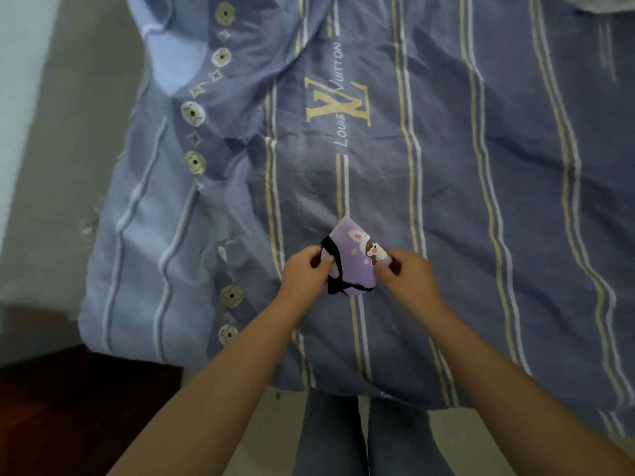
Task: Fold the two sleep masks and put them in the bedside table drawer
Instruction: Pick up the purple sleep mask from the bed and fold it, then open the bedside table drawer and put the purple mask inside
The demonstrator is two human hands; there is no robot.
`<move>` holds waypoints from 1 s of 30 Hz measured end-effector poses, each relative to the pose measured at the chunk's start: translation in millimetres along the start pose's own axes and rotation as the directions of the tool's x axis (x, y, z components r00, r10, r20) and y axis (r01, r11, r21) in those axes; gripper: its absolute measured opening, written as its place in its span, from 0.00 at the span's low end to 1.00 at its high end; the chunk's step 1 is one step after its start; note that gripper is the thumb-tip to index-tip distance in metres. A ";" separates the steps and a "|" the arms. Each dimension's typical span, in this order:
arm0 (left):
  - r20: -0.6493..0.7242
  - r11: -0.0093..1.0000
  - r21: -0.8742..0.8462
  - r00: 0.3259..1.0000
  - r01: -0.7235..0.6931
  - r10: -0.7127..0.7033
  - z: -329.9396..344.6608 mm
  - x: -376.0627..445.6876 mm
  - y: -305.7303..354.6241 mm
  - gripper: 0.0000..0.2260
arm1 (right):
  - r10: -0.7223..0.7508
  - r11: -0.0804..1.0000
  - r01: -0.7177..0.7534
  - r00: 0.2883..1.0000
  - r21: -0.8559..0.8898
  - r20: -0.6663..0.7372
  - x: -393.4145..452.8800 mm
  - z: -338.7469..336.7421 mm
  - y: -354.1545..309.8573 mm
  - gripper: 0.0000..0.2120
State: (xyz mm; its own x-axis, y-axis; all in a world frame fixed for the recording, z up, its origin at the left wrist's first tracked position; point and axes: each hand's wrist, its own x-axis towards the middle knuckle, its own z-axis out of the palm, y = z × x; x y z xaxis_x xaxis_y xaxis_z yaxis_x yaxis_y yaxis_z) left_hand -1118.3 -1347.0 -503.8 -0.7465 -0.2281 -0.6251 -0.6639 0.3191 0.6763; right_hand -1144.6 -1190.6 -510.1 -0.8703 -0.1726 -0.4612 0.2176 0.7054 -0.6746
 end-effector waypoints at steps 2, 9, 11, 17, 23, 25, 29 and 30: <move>-0.131 0.997 -0.073 0.991 -0.003 -0.007 -26.8 -21.6 -14.0 0.10 | -0.117 0.989 0.122 0.991 -0.080 0.059 0.2 11.4 -27.9 0.09; -0.556 0.919 -0.391 0.781 0.054 -0.283 -122.1 -160.5 -116.2 0.07 | -0.491 0.744 0.647 0.701 -0.170 0.518 -67.0 134.3 -146.9 0.08; -0.643 0.895 -0.442 0.675 0.058 -0.361 -140.1 -211.2 -156.4 0.07 | -0.512 0.659 0.739 0.577 -0.140 0.636 -109.0 182.7 -171.5 0.09; -0.680 0.760 -0.650 0.439 0.012 -0.588 -161.0 -351.5 -296.0 0.05 | -0.459 0.457 0.888 0.277 -0.043 0.844 -242.9 328.1 -204.0 0.11; -0.610 0.629 -0.777 0.285 -0.030 -0.740 -173.9 -446.1 -455.5 0.07 | -0.350 0.514 0.856 0.267 -0.055 0.898 -348.6 473.2 -197.1 0.12; -0.585 0.602 -0.798 0.270 -0.025 -0.764 -181.6 -462.3 -503.2 0.09 | -0.304 0.595 0.794 0.370 -0.128 0.878 -369.8 512.1 -189.9 0.12; -0.564 0.593 -0.805 0.297 0.008 -0.770 -195.1 -468.2 -565.5 0.09 | -0.232 0.761 0.609 0.577 -0.224 0.783 -388.1 556.6 -181.2 0.11; -0.570 0.600 -0.800 0.317 -0.001 -0.758 -198.5 -464.8 -576.1 0.08 | -0.221 0.804 0.547 0.636 -0.231 0.739 -386.6 562.6 -181.6 0.11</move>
State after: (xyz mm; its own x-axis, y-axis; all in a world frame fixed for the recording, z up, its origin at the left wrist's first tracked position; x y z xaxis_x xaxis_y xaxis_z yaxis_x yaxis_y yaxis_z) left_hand -397.8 -1607.4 -525.6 0.2413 -0.8382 -0.4891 -0.4342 -0.5440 0.7181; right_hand -599.1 -1638.7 -533.6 -0.2753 -0.7736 -0.5707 -0.4037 0.6318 -0.6617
